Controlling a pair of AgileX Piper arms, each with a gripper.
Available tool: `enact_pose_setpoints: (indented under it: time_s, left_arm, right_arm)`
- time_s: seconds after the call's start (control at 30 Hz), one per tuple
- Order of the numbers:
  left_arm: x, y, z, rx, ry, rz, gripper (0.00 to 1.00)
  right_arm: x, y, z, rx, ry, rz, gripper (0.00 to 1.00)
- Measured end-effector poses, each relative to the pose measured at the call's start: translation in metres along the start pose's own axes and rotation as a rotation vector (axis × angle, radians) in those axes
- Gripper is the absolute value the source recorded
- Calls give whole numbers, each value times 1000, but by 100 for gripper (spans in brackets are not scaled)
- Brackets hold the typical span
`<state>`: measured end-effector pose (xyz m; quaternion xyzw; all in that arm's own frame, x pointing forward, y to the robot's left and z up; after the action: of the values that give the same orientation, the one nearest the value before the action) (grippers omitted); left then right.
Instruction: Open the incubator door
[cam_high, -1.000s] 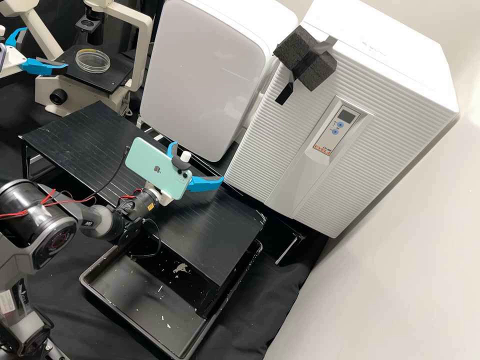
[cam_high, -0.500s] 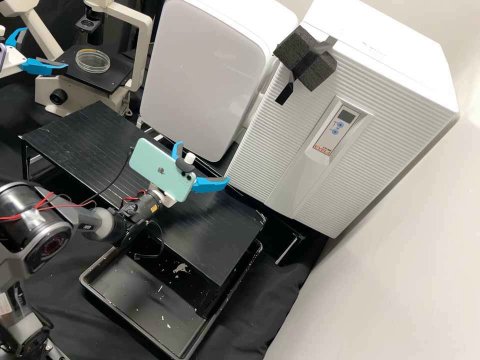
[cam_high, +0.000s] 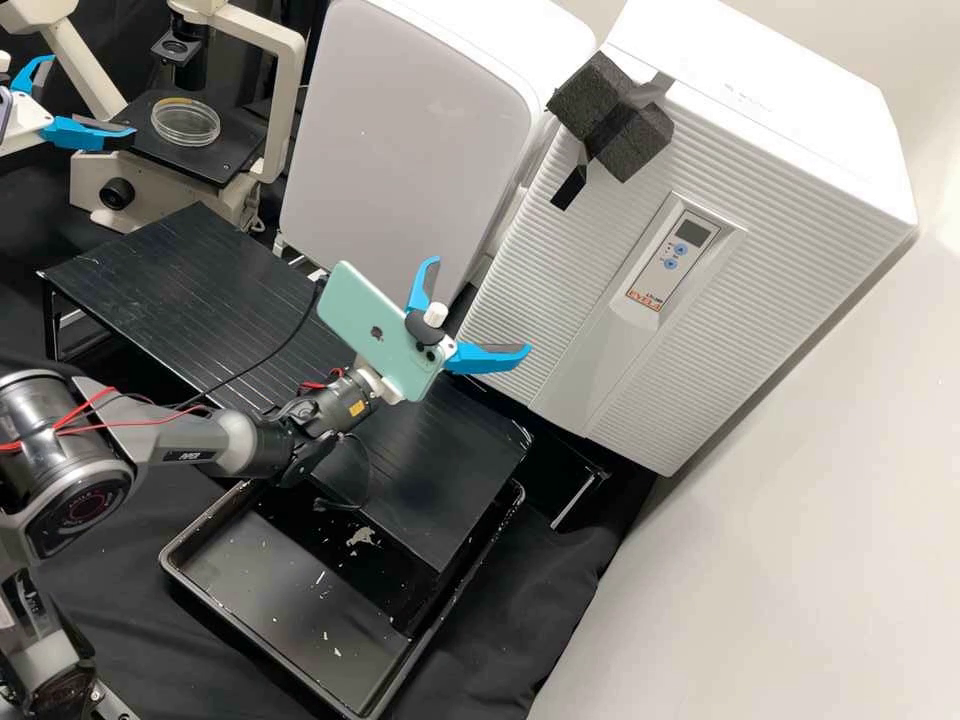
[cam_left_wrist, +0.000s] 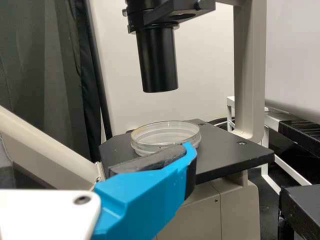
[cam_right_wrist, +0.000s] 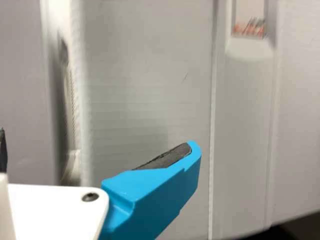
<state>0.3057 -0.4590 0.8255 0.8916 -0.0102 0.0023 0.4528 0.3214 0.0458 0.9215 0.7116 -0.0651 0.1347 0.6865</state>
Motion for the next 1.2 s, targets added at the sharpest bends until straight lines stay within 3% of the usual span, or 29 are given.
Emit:
enact_pose_setpoints:
  time_s: [0.3, 0.6, 0.87, 1.07, 1.1, 1.2]
  left_arm:
    - [0, 0, 0, 0, 0, 0, 100]
    - [0, 0, 0, 0, 0, 0, 100]
    - [0, 0, 0, 0, 0, 0, 100]
    - [0, 0, 0, 0, 0, 0, 100]
    - [0, 0, 0, 0, 0, 0, 100]
    - [0, 0, 0, 0, 0, 0, 100]
  right_arm:
    - [17, 27, -23, -5, 45, 59, 100]
    - [28, 45, -36, 24, 55, 118, 100]
    - [34, 50, -42, -13, 51, 119, 100]
    - [39, 50, -47, -13, 56, 128, 100]
    - [39, 50, -47, -14, 51, 130, 0]
    - [41, 48, -45, -14, 37, 129, 0]
